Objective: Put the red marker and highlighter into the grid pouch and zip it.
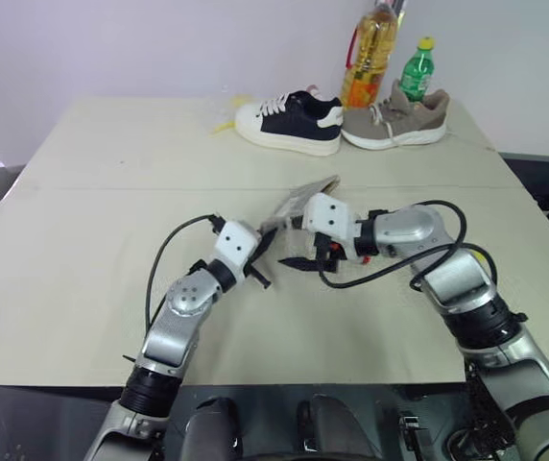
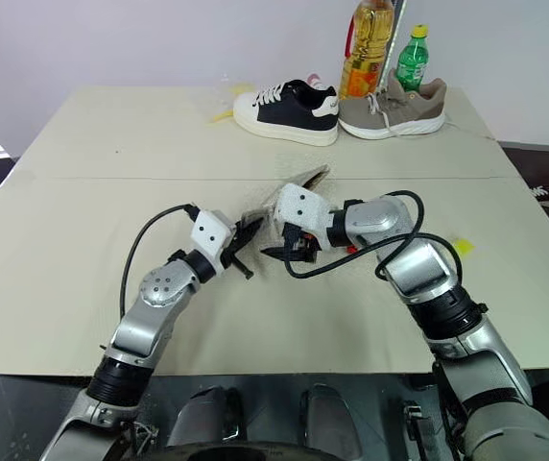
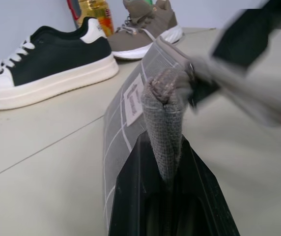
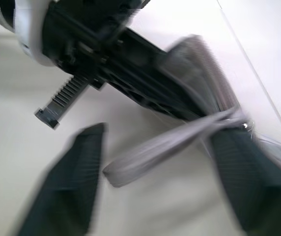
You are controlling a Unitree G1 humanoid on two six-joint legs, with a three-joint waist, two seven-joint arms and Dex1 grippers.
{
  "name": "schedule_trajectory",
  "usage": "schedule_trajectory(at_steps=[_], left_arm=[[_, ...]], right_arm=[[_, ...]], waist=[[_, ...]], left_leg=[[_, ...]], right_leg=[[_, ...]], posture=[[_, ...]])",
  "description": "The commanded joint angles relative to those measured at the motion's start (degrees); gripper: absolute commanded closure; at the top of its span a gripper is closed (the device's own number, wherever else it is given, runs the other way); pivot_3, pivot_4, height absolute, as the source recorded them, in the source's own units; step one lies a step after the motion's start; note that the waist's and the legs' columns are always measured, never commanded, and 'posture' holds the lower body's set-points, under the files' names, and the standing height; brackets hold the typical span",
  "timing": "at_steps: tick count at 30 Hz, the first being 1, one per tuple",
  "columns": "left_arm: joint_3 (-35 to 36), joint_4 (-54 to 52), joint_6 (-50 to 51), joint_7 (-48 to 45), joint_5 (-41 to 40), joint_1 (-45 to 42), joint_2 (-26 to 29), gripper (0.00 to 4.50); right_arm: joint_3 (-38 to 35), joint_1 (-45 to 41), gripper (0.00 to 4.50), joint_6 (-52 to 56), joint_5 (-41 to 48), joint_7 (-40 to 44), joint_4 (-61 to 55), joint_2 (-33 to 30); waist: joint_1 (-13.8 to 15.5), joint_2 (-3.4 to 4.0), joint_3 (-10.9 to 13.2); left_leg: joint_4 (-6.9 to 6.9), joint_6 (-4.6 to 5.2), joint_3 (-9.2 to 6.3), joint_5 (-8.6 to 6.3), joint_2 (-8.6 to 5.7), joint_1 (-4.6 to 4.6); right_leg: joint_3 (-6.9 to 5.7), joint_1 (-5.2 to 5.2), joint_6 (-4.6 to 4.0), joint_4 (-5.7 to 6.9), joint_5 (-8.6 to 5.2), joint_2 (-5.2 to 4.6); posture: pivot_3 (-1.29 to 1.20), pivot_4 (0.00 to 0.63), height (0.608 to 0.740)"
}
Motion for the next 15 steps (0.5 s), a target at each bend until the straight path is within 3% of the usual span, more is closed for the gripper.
schedule_trajectory(at_steps=[1, 5, 6, 15], left_arm=[[2.4, -3.21, -0.99, 0.7, 0.14, 0.76, 1.47, 4.5], [2.9, -3.67, -1.47, 0.53, 0.36, 1.68, 2.72, 4.5], [2.96, -3.79, -1.53, 0.53, 0.24, 1.87, 2.79, 4.5], [2.48, -2.79, -2.44, -0.77, -0.44, 1.32, 2.62, 4.5]], right_arm=[[-8.31, -2.0, 0.58, 6.37, 1.79, -2.66, 1.64, -3.98], [-15.35, -4.1, 0.58, 19.57, 3.21, -9.46, 8.45, -4.85], [-16.36, -3.93, 0.04, 21.9, 3.7, -10.34, 8.71, -5.04], [-21.63, -4.15, 0.02, 42.49, 1.21, -27.68, 13.36, 0.01]], waist=[[0.34, 0.0, 0.0], [0.47, 0.0, 0.0], [0.48, 0.0, 0.0], [0.29, 0.0, 0.0]], left_leg=[[0.0, 0.0, 0.0, 0.0, 0.0, 0.0], [0.0, 0.0, 0.0, 0.0, 0.01, 0.0], [-0.02, 0.0, 0.0, 0.0, 0.03, 0.0], [-0.05, 0.0, 0.02, 0.0, 0.02, -0.02]], right_leg=[[0.0, 0.0, 0.0, 0.0, 0.0, -0.01], [0.0, 0.0, -0.03, -0.01, -0.01, -0.1], [0.0, 0.0, -0.04, -0.01, -0.02, -0.14], [-0.01, -0.04, -0.02, 0.01, -0.01, -0.17]], posture=[[0.0, 0.15, 0.713], [0.0, 0.15, 0.713], [0.0, 0.15, 0.713], [0.0, 0.15, 0.713]])
